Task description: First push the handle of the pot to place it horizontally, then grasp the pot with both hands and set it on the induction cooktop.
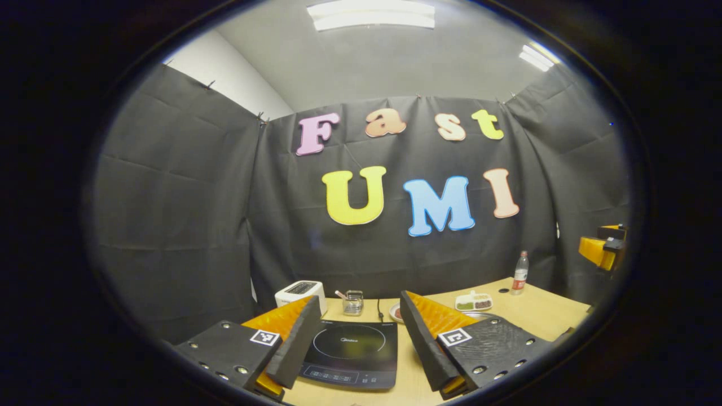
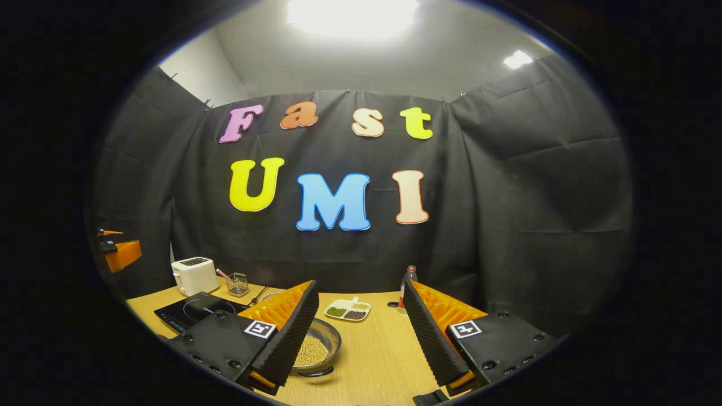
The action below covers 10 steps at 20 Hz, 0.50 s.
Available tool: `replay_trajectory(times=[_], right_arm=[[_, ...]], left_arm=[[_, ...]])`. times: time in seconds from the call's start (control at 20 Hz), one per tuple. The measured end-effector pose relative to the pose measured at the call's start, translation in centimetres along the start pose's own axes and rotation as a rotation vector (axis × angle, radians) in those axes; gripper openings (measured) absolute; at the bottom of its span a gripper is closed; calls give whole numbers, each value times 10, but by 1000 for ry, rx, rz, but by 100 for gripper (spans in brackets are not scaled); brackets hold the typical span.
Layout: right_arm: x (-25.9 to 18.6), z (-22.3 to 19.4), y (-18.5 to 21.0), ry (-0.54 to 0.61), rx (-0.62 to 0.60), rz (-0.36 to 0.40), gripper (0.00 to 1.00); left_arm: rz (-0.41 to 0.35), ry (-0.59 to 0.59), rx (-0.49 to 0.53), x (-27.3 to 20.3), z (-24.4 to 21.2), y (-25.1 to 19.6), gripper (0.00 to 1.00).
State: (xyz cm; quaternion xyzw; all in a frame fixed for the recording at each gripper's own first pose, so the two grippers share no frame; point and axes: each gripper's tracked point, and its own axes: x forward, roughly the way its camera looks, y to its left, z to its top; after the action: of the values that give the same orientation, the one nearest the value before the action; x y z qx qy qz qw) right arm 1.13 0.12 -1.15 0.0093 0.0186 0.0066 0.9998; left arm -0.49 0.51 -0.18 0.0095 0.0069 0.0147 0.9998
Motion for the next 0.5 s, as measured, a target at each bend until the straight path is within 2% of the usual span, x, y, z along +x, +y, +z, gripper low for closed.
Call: replay_trajectory(times=[0.05, 0.5], right_arm=[[0, -1, 0, 6, 3, -2, 96], [6, -2, -3, 12, 3, -9, 96]], left_arm=[[1, 1, -1, -1, -1, 0, 84], [-1, -7, 10, -9, 0, -3, 86]])
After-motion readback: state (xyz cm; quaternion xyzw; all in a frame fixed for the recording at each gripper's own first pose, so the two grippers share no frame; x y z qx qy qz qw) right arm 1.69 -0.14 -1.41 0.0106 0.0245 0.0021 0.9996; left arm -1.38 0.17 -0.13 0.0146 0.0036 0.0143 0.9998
